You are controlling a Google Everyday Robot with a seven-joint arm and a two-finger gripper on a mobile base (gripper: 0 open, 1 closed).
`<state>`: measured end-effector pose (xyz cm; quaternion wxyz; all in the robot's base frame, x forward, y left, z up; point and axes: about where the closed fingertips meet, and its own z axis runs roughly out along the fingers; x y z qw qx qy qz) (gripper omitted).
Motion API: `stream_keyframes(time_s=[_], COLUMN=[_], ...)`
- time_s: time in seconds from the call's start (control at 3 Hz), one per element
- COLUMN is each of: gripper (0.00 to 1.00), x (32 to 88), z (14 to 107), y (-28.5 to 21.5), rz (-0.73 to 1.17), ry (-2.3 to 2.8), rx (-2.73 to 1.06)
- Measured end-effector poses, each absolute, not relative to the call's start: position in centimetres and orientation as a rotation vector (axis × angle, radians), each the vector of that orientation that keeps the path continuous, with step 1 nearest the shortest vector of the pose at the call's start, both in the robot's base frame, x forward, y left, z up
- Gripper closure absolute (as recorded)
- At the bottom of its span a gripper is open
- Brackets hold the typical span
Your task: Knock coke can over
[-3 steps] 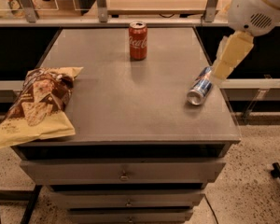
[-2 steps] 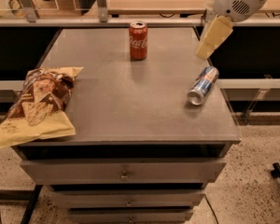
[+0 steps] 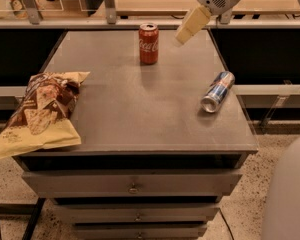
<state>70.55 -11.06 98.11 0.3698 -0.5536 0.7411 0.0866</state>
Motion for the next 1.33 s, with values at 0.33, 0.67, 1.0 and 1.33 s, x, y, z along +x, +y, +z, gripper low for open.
stream_keyframes(time_s=[0.33, 0.67, 1.0, 1.33], gripper=[0.00, 0.00, 0.00, 0.00], x=[74.4, 74.4, 75.0, 76.3], z=[95.4, 95.4, 94.6, 93.3], y=[-8.1, -8.1, -7.6, -6.0], rz=[0.253, 0.253, 0.348, 0.459], ry=[1.926, 1.926, 1.880, 1.811], rx=[-1.367, -1.367, -1.312, -1.243])
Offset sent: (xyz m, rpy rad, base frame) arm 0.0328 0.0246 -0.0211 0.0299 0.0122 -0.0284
